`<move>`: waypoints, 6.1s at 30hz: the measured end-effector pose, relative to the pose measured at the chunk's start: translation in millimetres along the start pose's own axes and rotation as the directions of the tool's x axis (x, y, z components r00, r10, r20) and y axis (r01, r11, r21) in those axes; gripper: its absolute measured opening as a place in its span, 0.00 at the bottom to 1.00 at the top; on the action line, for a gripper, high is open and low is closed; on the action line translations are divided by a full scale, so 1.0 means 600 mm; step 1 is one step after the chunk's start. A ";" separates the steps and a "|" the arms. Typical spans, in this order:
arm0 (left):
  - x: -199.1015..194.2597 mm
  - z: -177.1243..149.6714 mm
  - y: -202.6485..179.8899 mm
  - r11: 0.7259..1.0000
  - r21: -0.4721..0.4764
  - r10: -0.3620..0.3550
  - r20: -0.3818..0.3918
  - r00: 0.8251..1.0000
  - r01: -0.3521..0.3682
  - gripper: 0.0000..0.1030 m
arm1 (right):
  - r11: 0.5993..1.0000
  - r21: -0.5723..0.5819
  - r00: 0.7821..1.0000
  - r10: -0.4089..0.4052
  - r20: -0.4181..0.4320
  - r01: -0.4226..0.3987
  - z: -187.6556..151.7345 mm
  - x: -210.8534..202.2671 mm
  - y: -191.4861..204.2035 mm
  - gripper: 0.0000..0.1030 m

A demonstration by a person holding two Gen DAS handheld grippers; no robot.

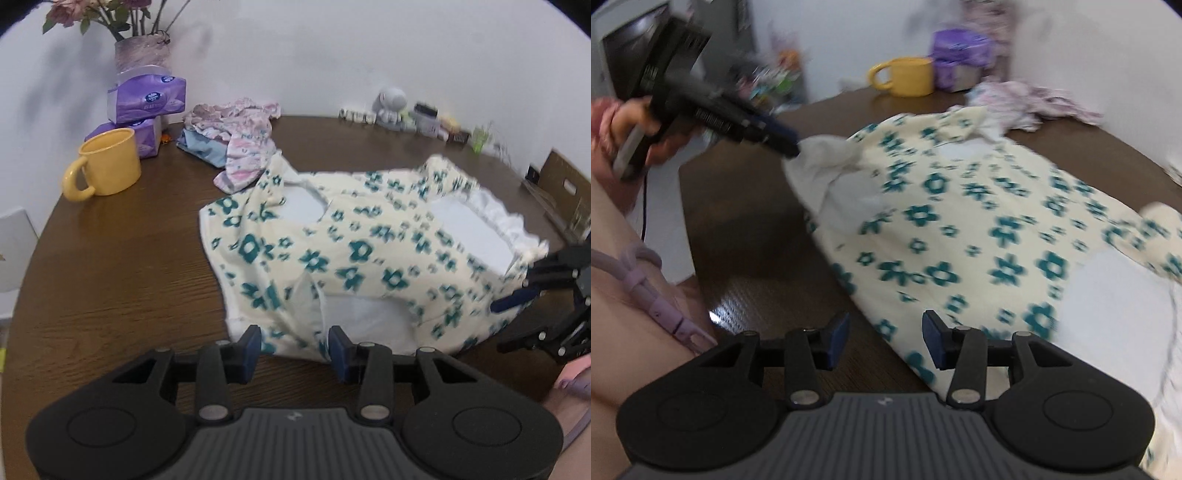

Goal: Fold clothes

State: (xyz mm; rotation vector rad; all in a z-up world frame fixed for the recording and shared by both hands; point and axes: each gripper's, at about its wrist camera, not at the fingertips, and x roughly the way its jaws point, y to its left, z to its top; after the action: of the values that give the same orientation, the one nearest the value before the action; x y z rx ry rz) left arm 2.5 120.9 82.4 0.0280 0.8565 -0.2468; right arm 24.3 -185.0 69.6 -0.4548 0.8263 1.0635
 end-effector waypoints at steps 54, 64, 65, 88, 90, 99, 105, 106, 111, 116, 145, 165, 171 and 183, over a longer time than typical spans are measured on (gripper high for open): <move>-0.042 -0.076 -0.045 0.889 -0.447 0.195 0.176 0.965 -0.098 0.96 | 0.724 0.574 0.846 -0.524 0.096 0.383 -0.120 -0.147 -0.055 1.00; -0.024 -0.076 -0.133 0.962 -0.257 0.131 0.114 0.985 -0.098 0.96 | 0.648 0.667 0.851 -0.523 0.039 0.368 -0.157 -0.116 -0.039 1.00; -0.026 -0.077 -0.138 0.965 -0.248 0.124 0.120 0.985 -0.091 0.96 | 0.643 0.670 0.849 -0.527 0.035 0.371 -0.159 -0.117 -0.039 1.00; -0.041 -0.087 -0.140 0.954 -0.292 0.099 0.111 0.989 -0.062 0.96 | 0.635 0.671 0.830 -0.556 0.052 0.383 -0.170 -0.149 -0.007 1.00; -0.039 -0.087 -0.137 0.952 -0.299 0.097 0.103 0.990 -0.062 0.96 | 0.636 0.669 0.831 -0.554 0.050 0.384 -0.170 -0.148 -0.008 1.00; -0.035 -0.080 -0.152 0.978 -0.169 0.134 0.081 0.988 -0.119 0.95 | 0.683 0.611 0.844 -0.535 0.046 0.400 -0.163 -0.146 -0.026 1.00; -0.043 -0.056 -0.185 0.988 0.100 0.108 0.097 0.989 -0.117 0.95 | 0.796 0.499 0.888 -0.448 0.104 0.343 -0.145 -0.172 -0.059 1.00; -0.041 -0.053 -0.192 0.983 0.141 0.104 0.094 0.990 -0.116 0.94 | 0.812 0.465 0.890 -0.444 0.099 0.353 -0.140 -0.171 -0.065 1.00; -0.018 -0.046 -0.225 0.936 0.334 0.093 0.062 0.994 -0.108 0.88 | 0.880 0.246 0.907 -0.422 0.013 0.406 -0.124 -0.156 -0.089 1.00; 0.006 -0.048 -0.239 0.874 0.472 0.120 0.018 0.993 -0.114 0.79 | 0.908 0.042 0.908 -0.414 -0.057 0.417 -0.128 -0.159 -0.103 0.99; 0.055 -0.044 -0.231 0.715 0.698 0.083 -0.145 0.986 0.043 0.16 | 0.942 -0.244 0.935 -0.284 -0.211 0.231 -0.146 -0.099 -0.145 0.13; 0.037 -0.038 -0.217 0.776 0.631 0.064 -0.064 0.996 -0.009 0.02 | 0.911 -0.222 0.919 -0.378 -0.111 0.348 -0.158 -0.115 -0.130 0.03; 0.009 -0.021 -0.232 0.753 0.641 0.128 0.077 0.989 -0.147 0.02 | 0.888 -0.245 0.902 -0.422 -0.091 0.390 -0.151 -0.130 -0.123 0.03; 0.071 0.045 -0.202 0.753 0.631 0.193 0.058 0.980 -0.186 0.01 | 0.806 -0.439 0.864 -0.489 -0.115 0.398 -0.068 -0.112 -0.174 0.03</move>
State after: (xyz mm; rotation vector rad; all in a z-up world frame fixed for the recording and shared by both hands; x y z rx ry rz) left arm 22.0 -9.0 77.4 0.7558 0.7397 -0.3368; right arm 86.9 -298.0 90.8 -1.0861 0.6427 0.7373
